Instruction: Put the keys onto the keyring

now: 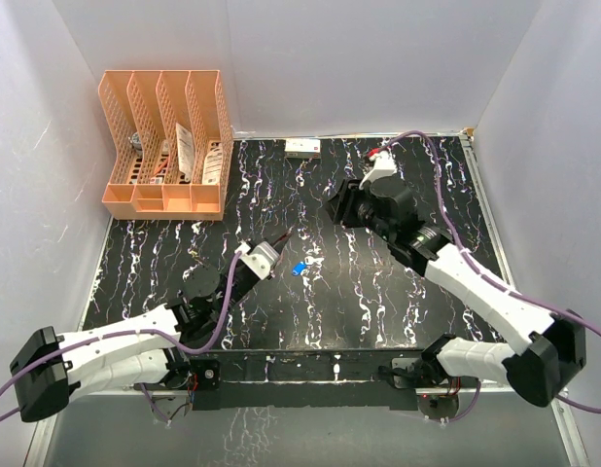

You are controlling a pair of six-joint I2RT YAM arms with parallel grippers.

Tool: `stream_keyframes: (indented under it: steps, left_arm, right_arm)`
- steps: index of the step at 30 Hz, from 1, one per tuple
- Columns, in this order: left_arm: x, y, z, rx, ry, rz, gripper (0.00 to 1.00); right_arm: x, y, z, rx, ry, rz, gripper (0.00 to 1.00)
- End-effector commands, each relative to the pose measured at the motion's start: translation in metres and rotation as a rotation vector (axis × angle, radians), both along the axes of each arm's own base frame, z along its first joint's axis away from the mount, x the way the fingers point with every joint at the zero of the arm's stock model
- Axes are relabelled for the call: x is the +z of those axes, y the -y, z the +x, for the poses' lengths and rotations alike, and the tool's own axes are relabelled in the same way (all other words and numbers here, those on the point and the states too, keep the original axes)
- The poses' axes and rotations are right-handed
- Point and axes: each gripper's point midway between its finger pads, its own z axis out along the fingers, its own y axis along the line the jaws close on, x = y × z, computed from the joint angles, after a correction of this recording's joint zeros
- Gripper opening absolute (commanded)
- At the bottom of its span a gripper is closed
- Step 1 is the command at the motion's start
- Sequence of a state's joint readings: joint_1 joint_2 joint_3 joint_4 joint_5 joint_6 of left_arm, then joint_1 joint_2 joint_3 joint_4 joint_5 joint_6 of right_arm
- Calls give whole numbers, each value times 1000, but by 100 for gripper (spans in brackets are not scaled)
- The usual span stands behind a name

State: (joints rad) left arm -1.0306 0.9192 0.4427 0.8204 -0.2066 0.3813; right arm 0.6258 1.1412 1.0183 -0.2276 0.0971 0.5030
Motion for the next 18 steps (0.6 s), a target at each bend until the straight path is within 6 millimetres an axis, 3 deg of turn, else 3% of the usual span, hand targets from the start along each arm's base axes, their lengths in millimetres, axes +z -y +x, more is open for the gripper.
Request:
stream_keyframes:
  steps: [1, 5, 8, 18]
  left_arm:
    - [13, -17, 4, 68, -5, -45, 0]
    - [13, -23, 4, 81, -27, -61, 0]
    - [13, -24, 4, 83, -44, -64, 0]
    - [11, -27, 1, 79, -73, -86, 0]
  right_arm:
    - [-39, -15, 3, 79, -124, -77, 43]
    - [-89, -32, -5, 182, -255, -120, 44]
    - [-114, -39, -10, 228, -322, -143, 43]
    - [-154, -49, -12, 383, -298, -233, 41]
